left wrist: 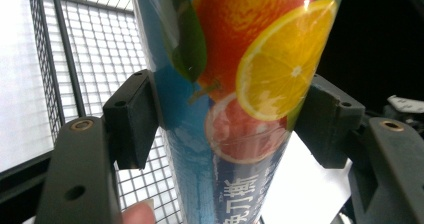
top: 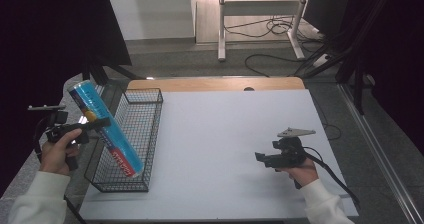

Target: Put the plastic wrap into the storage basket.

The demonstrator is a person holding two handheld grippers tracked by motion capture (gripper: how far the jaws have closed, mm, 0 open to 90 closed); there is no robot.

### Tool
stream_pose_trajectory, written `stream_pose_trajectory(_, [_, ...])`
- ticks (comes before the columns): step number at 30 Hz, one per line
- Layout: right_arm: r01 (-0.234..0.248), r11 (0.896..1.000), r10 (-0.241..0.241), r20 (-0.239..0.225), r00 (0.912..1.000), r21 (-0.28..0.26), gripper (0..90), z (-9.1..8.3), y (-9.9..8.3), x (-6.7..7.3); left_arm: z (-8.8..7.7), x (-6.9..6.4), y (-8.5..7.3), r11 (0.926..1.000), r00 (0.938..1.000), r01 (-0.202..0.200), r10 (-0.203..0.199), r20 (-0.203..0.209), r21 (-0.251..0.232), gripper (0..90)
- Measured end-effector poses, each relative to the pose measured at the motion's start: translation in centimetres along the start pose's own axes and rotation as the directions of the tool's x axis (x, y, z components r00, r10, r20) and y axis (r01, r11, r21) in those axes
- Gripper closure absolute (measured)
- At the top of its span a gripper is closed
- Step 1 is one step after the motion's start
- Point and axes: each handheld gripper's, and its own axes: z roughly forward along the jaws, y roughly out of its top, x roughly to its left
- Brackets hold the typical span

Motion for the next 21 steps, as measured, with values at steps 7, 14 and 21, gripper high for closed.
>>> stream_pose_trajectory(7, [-0.003,1.0,0.003,0.002,1.0,0.0,13.7,0.0,0.0,0.0,2.0,0.0,-0.1,0.9984,0.9984,-0.015,0.018,-0.053,0.054,32.0])
stream_pose_trajectory(14, [-0.009,1.0,0.009,0.006,0.9999,-0.004,13.7,0.0,0.1,-0.1,3.7,-0.1,0.6,0.9986,0.9973,0.005,-0.001,-0.073,0.053,31.9])
stream_pose_trajectory(21, [-0.009,1.0,0.009,0.007,0.9999,-0.004,13.8,0.0,0.2,-0.1,6.6,-0.5,1.5,0.998,0.9893,0.031,-0.023,-0.144,0.056,31.9])
